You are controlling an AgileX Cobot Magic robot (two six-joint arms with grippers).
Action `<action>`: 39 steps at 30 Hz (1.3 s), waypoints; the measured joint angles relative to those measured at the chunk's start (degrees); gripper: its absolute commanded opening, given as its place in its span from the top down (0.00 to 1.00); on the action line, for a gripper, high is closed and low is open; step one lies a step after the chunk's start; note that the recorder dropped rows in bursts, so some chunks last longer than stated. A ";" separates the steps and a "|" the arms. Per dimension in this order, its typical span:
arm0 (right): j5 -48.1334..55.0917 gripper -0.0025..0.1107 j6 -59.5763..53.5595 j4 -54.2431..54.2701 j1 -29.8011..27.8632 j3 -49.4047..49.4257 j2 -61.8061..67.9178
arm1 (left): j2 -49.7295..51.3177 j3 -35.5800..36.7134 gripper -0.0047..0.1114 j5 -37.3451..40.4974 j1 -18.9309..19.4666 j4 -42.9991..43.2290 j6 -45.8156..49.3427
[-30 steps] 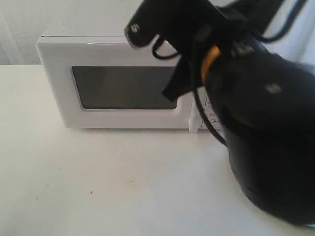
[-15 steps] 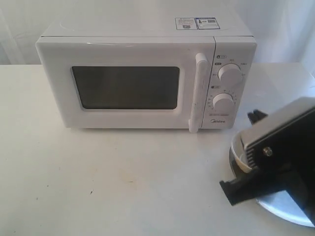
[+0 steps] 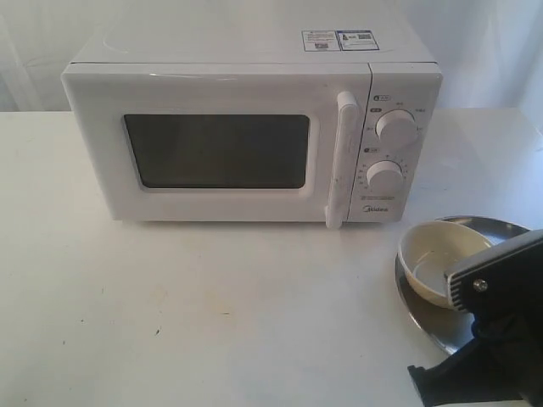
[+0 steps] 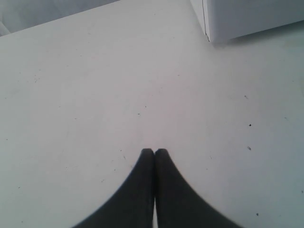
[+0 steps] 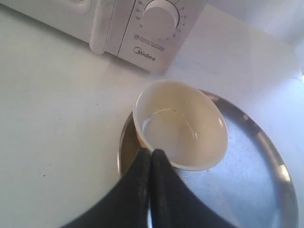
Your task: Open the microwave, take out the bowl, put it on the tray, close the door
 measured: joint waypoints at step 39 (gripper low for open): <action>-50.33 0.98 -1.99 56.39 -83.53 19.14 -54.44 | 0.00 0.00 0.96 0.00 0.00 0.00 0.00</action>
